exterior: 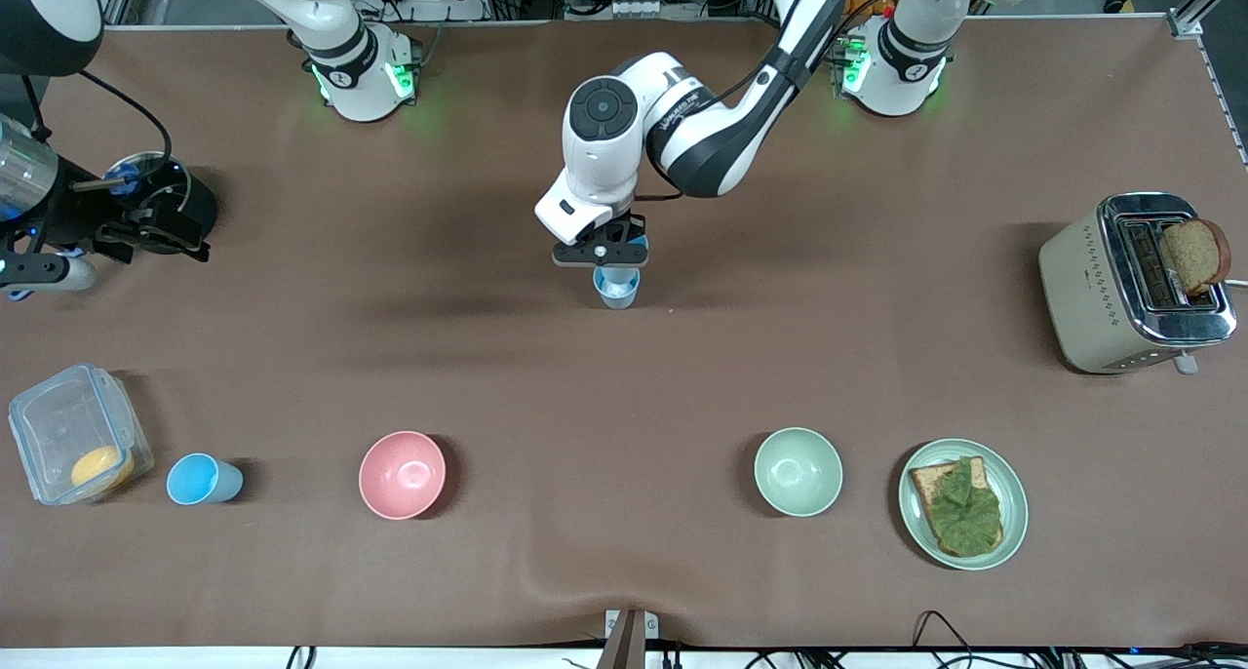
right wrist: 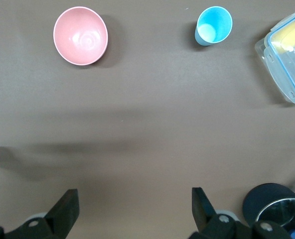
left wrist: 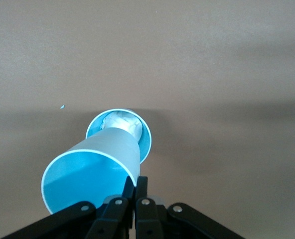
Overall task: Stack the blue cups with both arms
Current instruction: 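Lower the held cup into the cup with the white ball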
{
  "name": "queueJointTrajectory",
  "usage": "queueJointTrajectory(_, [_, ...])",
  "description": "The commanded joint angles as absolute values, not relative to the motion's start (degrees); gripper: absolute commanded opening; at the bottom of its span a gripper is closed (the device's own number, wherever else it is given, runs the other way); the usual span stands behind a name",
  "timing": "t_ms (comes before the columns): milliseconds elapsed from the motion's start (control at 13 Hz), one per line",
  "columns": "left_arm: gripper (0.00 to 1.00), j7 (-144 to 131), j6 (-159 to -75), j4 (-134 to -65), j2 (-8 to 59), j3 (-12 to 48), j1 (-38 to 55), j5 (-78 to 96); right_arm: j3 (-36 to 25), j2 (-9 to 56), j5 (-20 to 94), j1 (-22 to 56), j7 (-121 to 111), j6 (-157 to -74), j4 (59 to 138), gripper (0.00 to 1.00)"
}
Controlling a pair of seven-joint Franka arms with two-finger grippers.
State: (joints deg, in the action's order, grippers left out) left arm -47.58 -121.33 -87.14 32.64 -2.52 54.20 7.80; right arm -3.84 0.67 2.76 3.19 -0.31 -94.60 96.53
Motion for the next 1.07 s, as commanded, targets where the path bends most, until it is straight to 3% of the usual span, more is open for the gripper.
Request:
queueJointTrajectory(0, [0.00,-47.90,-121.03,-85.69,33.40,-4.21,55.02,10.19,-2.64,0.97,2.64,2.02,-0.53,-94.31,95.71,1.00])
queueJointTrajectory(920, [0.00,-47.64,-122.52,-84.20,35.24,-5.01,55.81,10.81,-2.64,0.97,2.81,1.58,-0.53,-94.13,95.80,1.00])
queueJointTrajectory(997, [0.56,-47.55,-122.69,-84.20,35.24,-5.01,55.81,11.07,-2.64,0.97,2.81,1.58,-0.53,-94.13,95.89,1.00])
